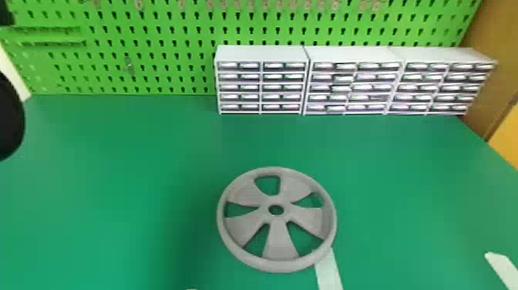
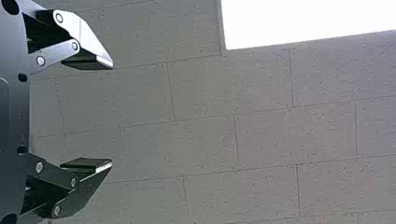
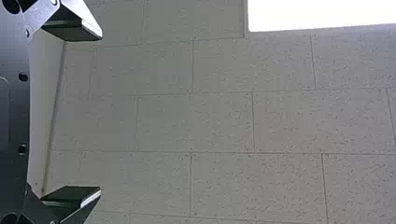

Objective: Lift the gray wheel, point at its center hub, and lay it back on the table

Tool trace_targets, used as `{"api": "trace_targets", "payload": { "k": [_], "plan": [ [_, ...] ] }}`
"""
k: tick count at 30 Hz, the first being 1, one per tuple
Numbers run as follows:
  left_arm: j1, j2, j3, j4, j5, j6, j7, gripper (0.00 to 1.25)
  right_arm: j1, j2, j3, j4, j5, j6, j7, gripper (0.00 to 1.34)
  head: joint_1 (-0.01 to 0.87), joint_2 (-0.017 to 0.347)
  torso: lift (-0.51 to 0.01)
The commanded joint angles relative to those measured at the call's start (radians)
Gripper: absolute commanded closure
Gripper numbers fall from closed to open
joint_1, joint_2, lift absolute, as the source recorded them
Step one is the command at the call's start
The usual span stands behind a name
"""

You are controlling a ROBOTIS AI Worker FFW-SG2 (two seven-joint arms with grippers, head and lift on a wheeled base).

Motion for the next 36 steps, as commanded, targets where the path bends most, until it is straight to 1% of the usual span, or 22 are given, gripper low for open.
{"api": "trace_targets", "payload": {
  "k": [1, 20, 22, 29, 36],
  "plan": [
    [-0.002, 0.001, -0.004, -0.002, 0.008, 0.012, -0.001, 0.5, -0.004, -0.004, -0.001, -0.004, -0.005, 0.022, -0.002, 0.13, 0.692, 0.048, -0.096],
    [0.007, 0.002, -0.009, -0.016, 0.016, 0.035, -0.001, 0.5, 0.006, -0.013, 0.019, -0.018, -0.004, 0.054, -0.017, 0.13, 0.692, 0.048, -0.096],
    [0.006, 0.007, -0.01, -0.024, 0.016, 0.037, -0.001, 0.5, 0.009, -0.013, 0.019, -0.024, -0.005, 0.054, -0.018, 0.13, 0.692, 0.048, -0.096],
    [0.007, 0.01, -0.009, -0.047, 0.007, 0.038, 0.001, 0.5, 0.012, -0.013, 0.028, -0.031, -0.007, 0.059, -0.023, 0.13, 0.692, 0.048, -0.096],
    [0.01, 0.01, -0.001, -0.047, 0.013, 0.04, 0.001, 0.5, 0.006, -0.016, 0.038, -0.033, -0.005, 0.067, -0.026, 0.13, 0.692, 0.048, -0.096]
  ]
}}
